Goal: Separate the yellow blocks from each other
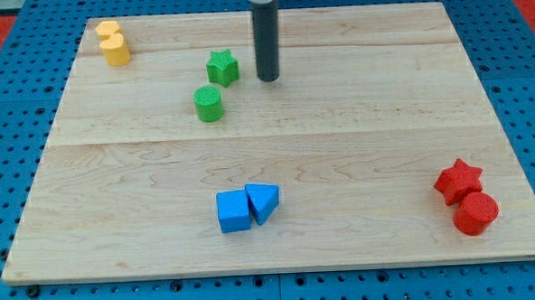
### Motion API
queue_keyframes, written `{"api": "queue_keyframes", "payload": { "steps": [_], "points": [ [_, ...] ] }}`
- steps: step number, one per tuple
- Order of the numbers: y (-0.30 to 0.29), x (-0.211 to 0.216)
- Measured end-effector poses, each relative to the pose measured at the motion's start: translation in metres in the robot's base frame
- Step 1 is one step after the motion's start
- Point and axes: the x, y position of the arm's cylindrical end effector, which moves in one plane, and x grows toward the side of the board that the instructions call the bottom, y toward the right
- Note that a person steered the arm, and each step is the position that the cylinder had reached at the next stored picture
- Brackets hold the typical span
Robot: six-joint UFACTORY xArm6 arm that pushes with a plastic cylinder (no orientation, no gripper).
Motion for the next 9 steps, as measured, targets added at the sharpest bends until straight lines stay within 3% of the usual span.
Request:
{"api": "queue_keyframes", "payload": {
  "steps": [1, 2, 4, 5, 7, 8, 9],
  "points": [
    [-0.034, -0.079],
    [-0.152, -0.123],
    [-0.304, -0.114],
    [-0.315, -0.102],
    [-0.173, -0.06],
    [-0.127, -0.059],
    [-0.152, -0.084]
  ]
}}
